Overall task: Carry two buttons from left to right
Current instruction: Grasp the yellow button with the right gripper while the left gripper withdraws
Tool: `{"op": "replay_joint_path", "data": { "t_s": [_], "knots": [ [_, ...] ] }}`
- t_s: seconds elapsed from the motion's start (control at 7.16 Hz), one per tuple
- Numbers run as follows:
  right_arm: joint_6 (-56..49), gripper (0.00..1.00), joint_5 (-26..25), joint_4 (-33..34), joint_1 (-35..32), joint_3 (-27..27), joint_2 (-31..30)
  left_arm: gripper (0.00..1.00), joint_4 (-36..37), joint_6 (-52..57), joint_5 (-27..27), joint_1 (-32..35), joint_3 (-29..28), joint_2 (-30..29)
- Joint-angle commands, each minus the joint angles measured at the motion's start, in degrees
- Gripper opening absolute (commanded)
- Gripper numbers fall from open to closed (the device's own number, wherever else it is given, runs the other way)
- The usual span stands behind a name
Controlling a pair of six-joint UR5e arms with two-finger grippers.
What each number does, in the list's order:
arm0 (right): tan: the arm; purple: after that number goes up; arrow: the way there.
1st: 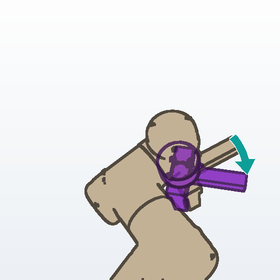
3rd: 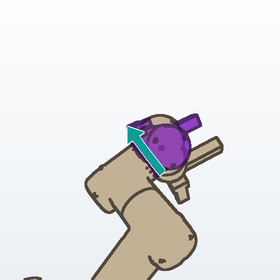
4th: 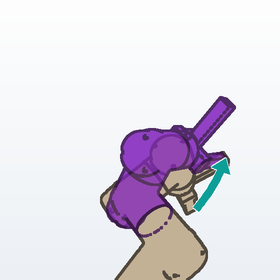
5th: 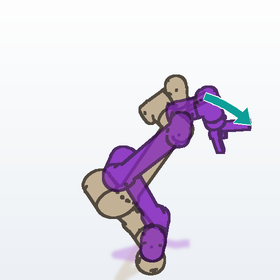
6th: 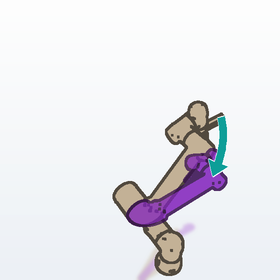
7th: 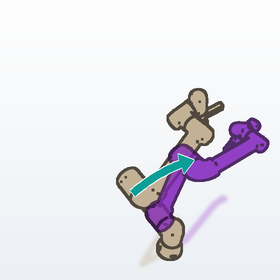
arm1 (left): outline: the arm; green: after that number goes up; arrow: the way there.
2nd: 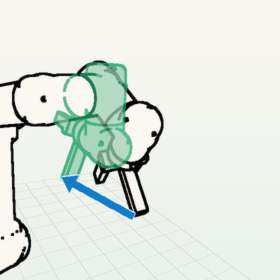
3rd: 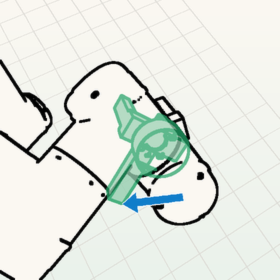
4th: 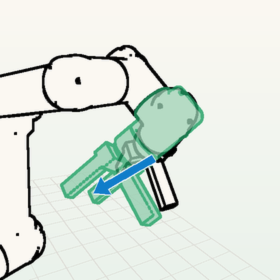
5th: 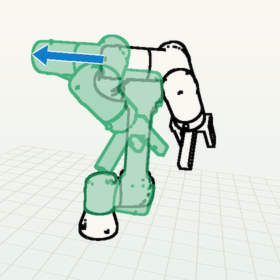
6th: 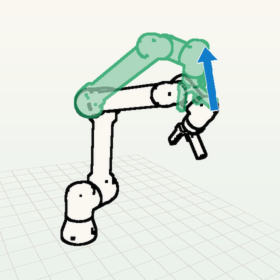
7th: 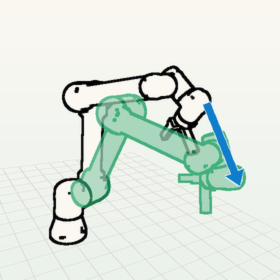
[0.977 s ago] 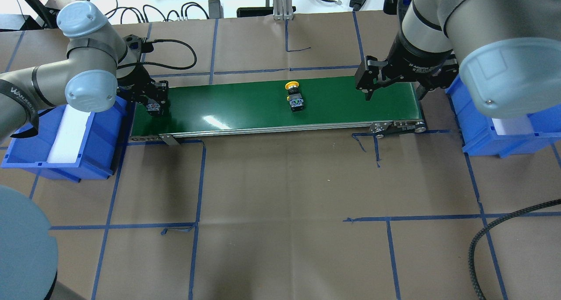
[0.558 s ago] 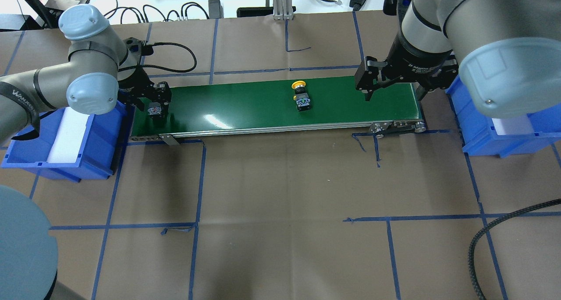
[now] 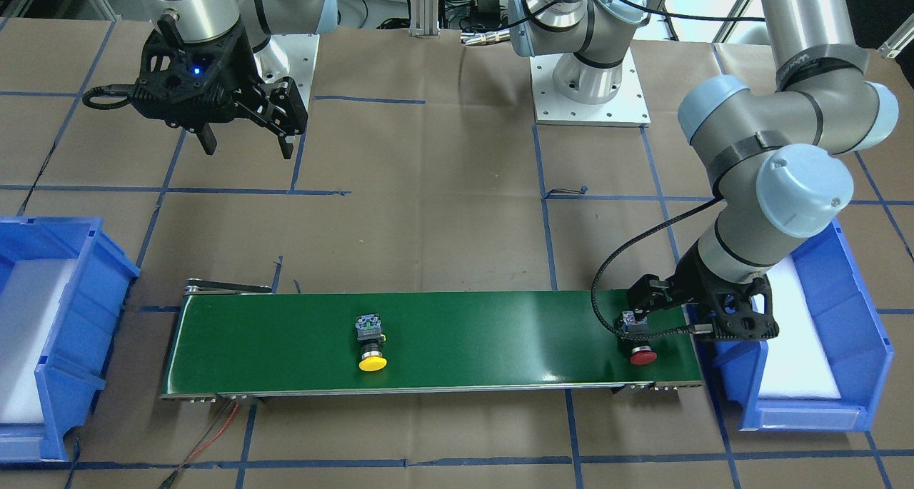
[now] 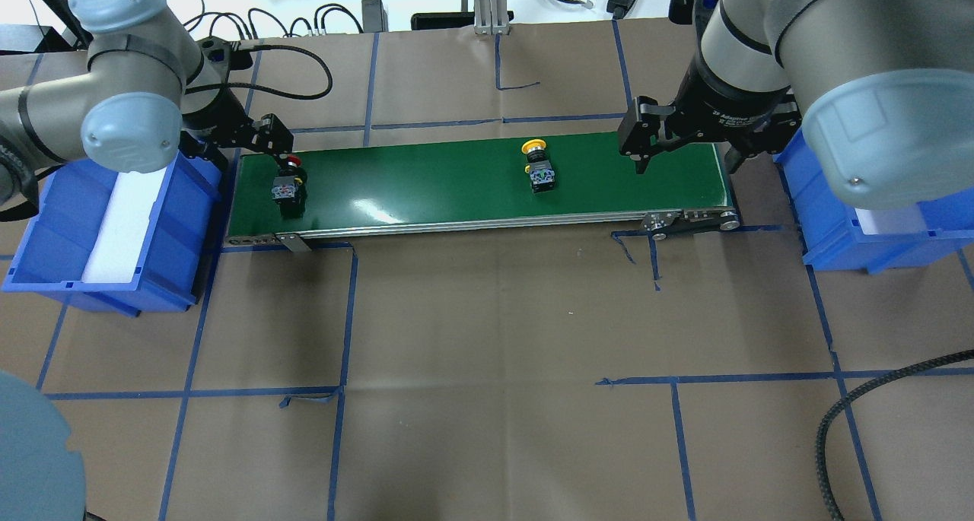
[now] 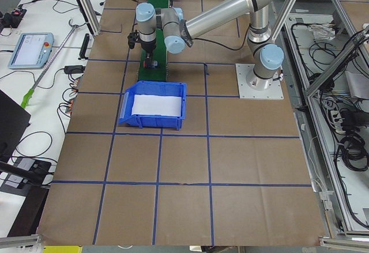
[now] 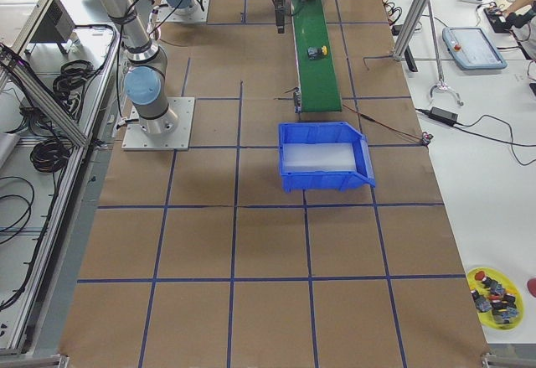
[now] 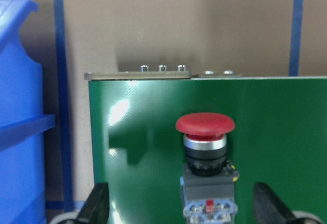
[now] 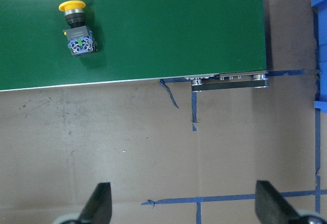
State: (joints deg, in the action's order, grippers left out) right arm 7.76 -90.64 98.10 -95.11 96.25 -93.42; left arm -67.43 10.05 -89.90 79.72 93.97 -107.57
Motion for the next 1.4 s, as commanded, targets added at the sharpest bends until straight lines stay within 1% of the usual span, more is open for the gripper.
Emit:
{"op": "replay_joint_path", "data": {
  "t_s": [0.0, 0.14, 0.42, 0.56, 0.84, 1.12, 1.26],
  "knots": [
    [-0.02, 1.0, 0.02, 4.16, 0.19, -0.01, 3.04, 1.0, -14.16, -0.11, 0.78, 2.53, -4.83, 5.24],
    [-0.11, 1.0, 0.11, 10.73, 0.19, -0.01, 6.03, 1.0, -16.66, -0.46, 0.78, 4.9, -5.55, 7.36],
    [-0.11, 1.0, 0.29, 24.35, 0.28, -0.1, 13.84, 1.0, -21.58, -2.66, 0.78, 6.5, -5.56, 9.48],
    [-0.02, 1.0, 0.37, 28.33, 0.28, -0.8, 16.84, 1.0, -22.48, -2.92, 0.7, 6.5, -5.12, 10.18],
    [0.5, 1.0, 0.37, 34.15, 0.19, -0.8, 21.68, 1.0, -22.66, -4.86, 0.6, 6.68, -4.77, 12.02],
    [0.68, 1.0, 0.37, 34.26, 0.19, -0.8, 24.68, 1.0, -22.49, -7.48, 0.87, 6.85, -4.59, 12.56],
    [0.51, 1.0, 3.33, 34.09, 0.19, -0.46, 24.86, 1.0, -22.49, -7.85, 0.96, 7.2, -4.5, 12.91]
  ]
}}
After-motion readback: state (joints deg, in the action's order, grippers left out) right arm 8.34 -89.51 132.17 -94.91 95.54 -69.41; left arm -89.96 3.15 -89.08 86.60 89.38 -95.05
